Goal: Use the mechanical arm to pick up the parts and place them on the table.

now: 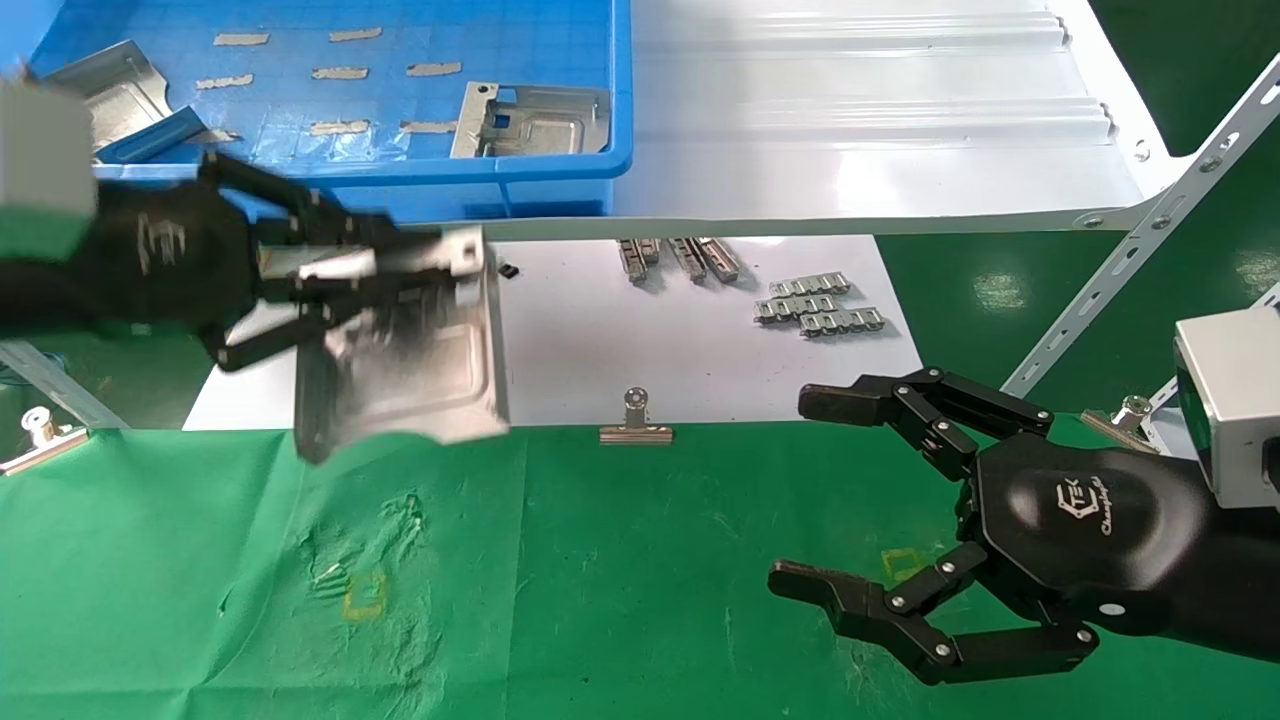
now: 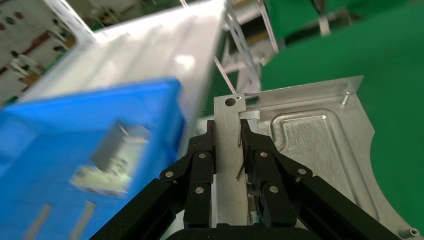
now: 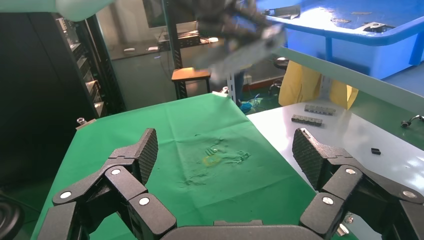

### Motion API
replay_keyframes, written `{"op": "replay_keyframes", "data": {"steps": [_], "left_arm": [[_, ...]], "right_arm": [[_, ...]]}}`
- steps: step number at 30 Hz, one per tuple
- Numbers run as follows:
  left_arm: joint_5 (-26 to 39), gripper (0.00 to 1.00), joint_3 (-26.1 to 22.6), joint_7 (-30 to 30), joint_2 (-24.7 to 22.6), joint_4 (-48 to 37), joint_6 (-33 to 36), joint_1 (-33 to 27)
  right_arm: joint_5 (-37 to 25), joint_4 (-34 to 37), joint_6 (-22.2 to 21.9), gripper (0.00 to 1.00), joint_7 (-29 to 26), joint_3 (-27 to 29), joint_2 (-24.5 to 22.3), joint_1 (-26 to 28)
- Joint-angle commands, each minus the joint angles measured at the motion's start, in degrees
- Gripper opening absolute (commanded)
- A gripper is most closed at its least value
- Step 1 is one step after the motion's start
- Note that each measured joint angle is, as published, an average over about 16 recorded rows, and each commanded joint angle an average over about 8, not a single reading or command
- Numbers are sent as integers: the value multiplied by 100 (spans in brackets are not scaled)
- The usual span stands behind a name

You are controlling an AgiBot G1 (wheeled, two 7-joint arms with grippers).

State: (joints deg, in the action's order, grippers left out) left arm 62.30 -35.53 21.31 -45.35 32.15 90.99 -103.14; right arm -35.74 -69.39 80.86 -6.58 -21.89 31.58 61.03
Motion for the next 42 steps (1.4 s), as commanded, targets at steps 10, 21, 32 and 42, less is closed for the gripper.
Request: {"op": "replay_keyframes", "data": {"steps": [10, 21, 32, 42], "left_arm": [[748, 0, -802, 1679, -121, -627, -176, 378], [1186, 81, -1131, 2657, -581, -1936, -330, 468], [1218, 100, -1151, 3058, -785, -2631, -300, 352], [864, 100, -915, 2078, -753, -3291, -94, 60]], "right_arm": [[0, 0, 0, 100, 0, 0, 0, 0], [0, 0, 0, 100, 0, 0, 0, 0], [0, 0, 0, 100, 0, 0, 0, 0], [0, 0, 0, 100, 0, 0, 0, 0]]}}
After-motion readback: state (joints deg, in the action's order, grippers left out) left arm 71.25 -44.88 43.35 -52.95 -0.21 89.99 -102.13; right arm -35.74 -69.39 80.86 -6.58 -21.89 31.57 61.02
